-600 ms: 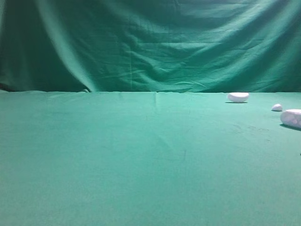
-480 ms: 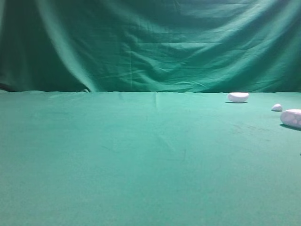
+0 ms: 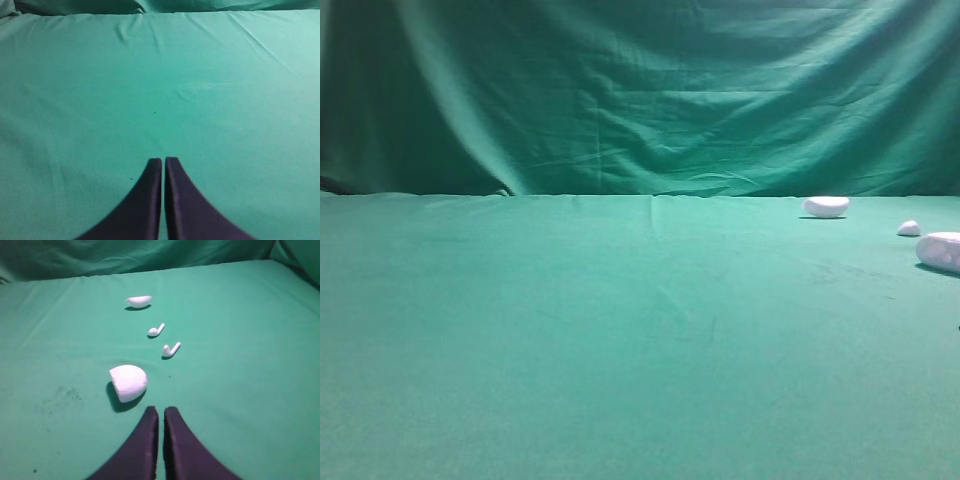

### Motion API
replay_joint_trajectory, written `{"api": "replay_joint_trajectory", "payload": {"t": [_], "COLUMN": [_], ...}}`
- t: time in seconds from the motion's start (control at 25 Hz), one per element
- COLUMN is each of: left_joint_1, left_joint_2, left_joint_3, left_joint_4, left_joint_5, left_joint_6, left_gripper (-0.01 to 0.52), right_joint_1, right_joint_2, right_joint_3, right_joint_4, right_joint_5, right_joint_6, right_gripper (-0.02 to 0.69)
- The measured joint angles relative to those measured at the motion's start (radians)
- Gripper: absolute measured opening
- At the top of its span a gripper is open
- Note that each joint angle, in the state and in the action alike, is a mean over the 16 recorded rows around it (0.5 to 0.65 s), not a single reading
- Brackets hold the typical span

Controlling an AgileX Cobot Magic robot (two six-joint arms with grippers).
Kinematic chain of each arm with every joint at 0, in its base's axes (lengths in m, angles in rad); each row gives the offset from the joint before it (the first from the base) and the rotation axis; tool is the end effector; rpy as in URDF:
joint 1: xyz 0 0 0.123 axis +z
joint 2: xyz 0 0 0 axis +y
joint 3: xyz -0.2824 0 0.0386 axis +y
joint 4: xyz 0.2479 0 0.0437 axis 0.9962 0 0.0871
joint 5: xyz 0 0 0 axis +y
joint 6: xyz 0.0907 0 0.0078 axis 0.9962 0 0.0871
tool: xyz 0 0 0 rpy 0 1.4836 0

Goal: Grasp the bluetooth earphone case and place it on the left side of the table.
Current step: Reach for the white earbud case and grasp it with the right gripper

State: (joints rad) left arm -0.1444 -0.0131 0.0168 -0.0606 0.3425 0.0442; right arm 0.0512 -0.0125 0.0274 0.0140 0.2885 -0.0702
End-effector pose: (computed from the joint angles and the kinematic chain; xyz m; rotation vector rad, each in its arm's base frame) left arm 0.0523 -0.0095 0.1773 0.1346 1.8261 -0.1293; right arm 0.0545 0.0032 0.1784 -0.0993 1.7842 -0.0005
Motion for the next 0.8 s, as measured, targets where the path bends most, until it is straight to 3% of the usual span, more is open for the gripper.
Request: {"api": "replay_joint_trajectory", "payload": {"t": [0.44, 0.6, 0.8], "left_joint_1": [0.0, 0.0, 0.0], "left_joint_2": [0.0, 0.0, 0.0], "left_joint_3": [0.0, 0.0, 0.0], "left_joint_4": [0.0, 0.0, 0.0], "left_joint_5": [0.0, 0.0, 0.0], "left_joint_6": [0.0, 0.0, 0.0], "left_gripper": [0.0, 0.0, 0.0], "right_joint_1": [0.0, 0.0, 0.0], "right_joint_2": [0.033, 0.127, 0.335], "right_joint_3": [-0.022, -0.086, -0.217], "right_joint_4": [-0.011, 0.0, 0.016], "right_joint_5": [-0.29, -0.242, -0.052], "right_joint_6": [0.006, 0.047, 0.092], "right_gripper": [0.0, 0.0, 0.0]}}
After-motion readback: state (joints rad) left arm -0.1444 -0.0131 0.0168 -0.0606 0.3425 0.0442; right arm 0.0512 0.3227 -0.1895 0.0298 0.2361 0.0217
